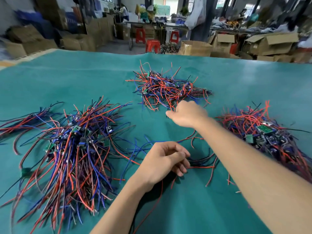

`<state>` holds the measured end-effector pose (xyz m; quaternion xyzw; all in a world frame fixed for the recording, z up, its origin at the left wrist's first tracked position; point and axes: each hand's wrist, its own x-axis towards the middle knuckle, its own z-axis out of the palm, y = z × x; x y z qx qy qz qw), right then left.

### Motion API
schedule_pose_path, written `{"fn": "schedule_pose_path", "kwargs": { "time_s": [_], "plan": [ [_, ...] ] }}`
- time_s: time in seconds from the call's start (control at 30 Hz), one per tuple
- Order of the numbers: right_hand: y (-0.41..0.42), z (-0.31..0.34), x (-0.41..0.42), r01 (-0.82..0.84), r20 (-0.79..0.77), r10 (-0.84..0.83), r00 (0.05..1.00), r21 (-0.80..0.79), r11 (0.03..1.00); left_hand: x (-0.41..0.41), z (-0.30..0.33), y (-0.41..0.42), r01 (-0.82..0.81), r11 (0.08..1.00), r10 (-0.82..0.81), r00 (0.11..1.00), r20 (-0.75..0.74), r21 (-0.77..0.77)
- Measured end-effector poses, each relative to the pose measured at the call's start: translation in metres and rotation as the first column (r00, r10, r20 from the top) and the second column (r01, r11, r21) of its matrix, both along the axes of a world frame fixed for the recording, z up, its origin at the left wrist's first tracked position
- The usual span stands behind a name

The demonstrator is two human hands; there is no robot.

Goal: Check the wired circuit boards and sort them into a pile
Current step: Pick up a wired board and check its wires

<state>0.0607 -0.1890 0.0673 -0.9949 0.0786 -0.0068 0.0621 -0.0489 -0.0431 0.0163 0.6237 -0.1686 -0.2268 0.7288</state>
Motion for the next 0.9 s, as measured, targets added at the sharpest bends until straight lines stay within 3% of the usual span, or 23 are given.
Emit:
{"fn": "schedule_pose_path", "kwargs": {
  "time_s": [0.13, 0.23, 0.3, 0.4, 0.57, 0.73, 0.8, 0.9],
  "plan": [
    [0.004, -0.027, 0.016, 0.134, 0.059, -0.137, 0.989, 0.061, 0.989, 0.001, -0.001, 0.001, -0.002, 1.000, 0.002, 1.000, -0.007, 0.004],
    [-0.005, -0.016, 0.011, 0.127, 0.048, -0.146, 0.988, 0.276, 0.953, 0.003, -0.002, 0.000, -0.042, 0.999, 0.041, 0.998, -0.039, -0.020],
    [-0.010, -0.001, -0.009, 0.034, 0.081, -0.084, 0.993, 0.495, 0.868, 0.005, 0.000, -0.001, -0.113, 0.991, 0.105, 0.989, -0.103, -0.076],
    [-0.004, 0.016, -0.069, -0.101, 0.091, 0.049, 0.995, 0.750, 0.654, 0.010, 0.001, -0.001, -0.242, 0.946, 0.179, 0.944, -0.277, -0.214],
    [0.010, 0.009, -0.136, -0.197, -0.017, 0.424, 0.905, 0.869, 0.455, 0.012, 0.002, 0.003, -0.288, 0.929, 0.199, 0.918, -0.344, -0.232],
    [0.001, -0.009, -0.147, -0.181, -0.109, 0.563, 0.820, 0.882, 0.435, 0.010, 0.001, 0.004, -0.238, 0.935, 0.155, 0.941, -0.300, -0.262],
    [-0.002, -0.016, -0.142, -0.209, -0.028, 0.471, 0.882, 0.872, 0.443, 0.009, -0.001, 0.003, -0.236, 0.940, 0.169, 0.949, -0.267, -0.245],
    [-0.007, -0.027, -0.131, -0.248, 0.249, 0.062, 0.967, 0.844, 0.475, 0.008, -0.004, 0.001, -0.219, 0.963, 0.197, 0.970, -0.145, -0.157]
  ]
}}
